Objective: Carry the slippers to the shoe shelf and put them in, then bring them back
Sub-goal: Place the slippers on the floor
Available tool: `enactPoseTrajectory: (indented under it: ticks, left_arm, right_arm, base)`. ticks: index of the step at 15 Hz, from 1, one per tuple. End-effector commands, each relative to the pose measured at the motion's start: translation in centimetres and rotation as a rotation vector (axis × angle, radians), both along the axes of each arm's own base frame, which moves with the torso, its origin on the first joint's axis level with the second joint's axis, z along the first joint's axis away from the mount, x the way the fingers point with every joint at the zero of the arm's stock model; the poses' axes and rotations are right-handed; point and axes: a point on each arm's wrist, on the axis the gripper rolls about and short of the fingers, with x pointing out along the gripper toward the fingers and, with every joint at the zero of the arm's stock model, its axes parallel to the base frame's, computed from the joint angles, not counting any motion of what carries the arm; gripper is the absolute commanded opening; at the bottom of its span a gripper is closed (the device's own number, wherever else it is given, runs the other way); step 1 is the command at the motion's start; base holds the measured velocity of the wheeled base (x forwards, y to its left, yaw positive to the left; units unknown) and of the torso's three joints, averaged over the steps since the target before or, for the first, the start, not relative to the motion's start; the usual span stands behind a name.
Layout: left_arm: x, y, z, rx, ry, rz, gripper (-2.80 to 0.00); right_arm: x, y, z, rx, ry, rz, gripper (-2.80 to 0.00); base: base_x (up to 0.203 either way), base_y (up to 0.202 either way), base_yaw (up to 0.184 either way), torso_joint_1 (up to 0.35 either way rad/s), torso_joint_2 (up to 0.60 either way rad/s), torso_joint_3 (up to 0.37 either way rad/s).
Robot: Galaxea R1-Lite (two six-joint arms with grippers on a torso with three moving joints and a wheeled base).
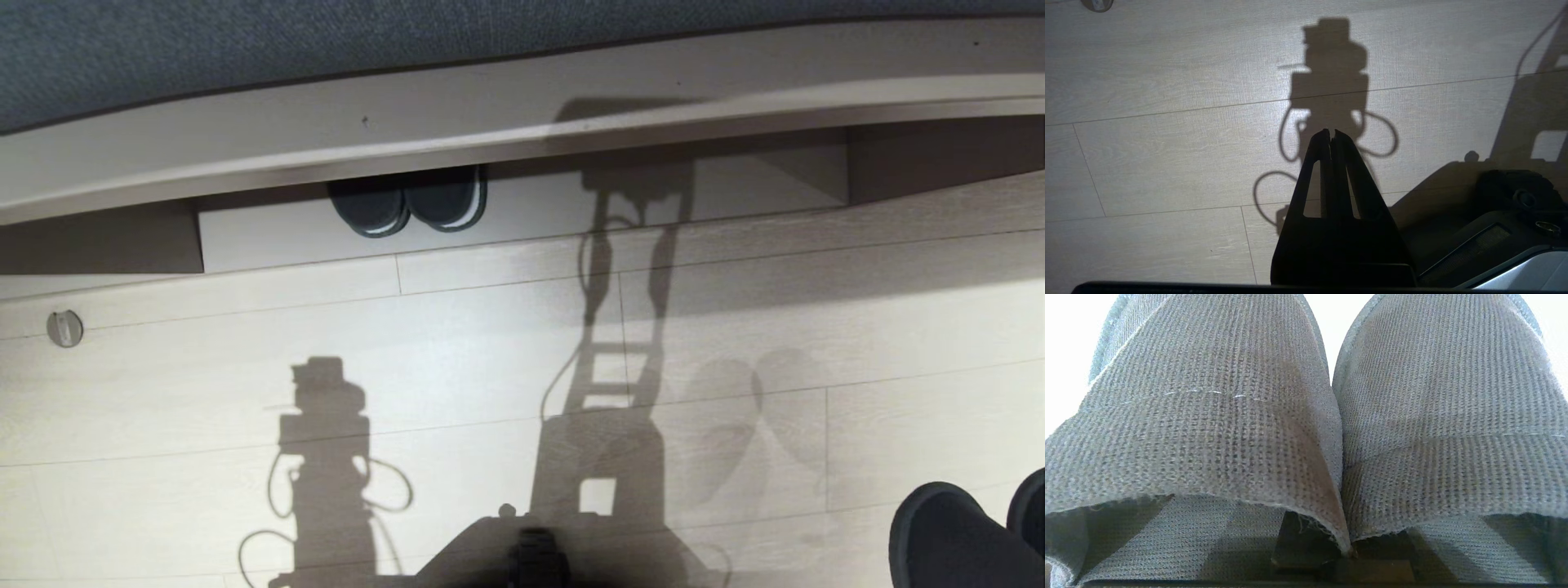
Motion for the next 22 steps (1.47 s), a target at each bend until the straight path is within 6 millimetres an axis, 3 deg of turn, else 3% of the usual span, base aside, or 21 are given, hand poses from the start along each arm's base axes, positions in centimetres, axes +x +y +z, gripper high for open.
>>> enactPoseTrajectory:
  ticks: [1, 22]
  left_arm:
    - [0.01, 0.0, 0.01, -0.003, 0.0, 0.001, -2.8]
    - [0.01, 0.0, 0.01, -0.006, 0.0, 0.001, -2.8]
  right_arm:
    - [-0.12, 0.0, -0.21, 0.0, -0.007, 0.0, -2.8]
    - [-0.13, 0.0, -0.23, 0.006, -0.007, 0.0, -2.8]
  base:
    - [0.0, 0.0, 0.0, 0.0, 0.0, 0.0]
    - [0.0, 0.0, 0.0, 0.001, 0.0, 0.177]
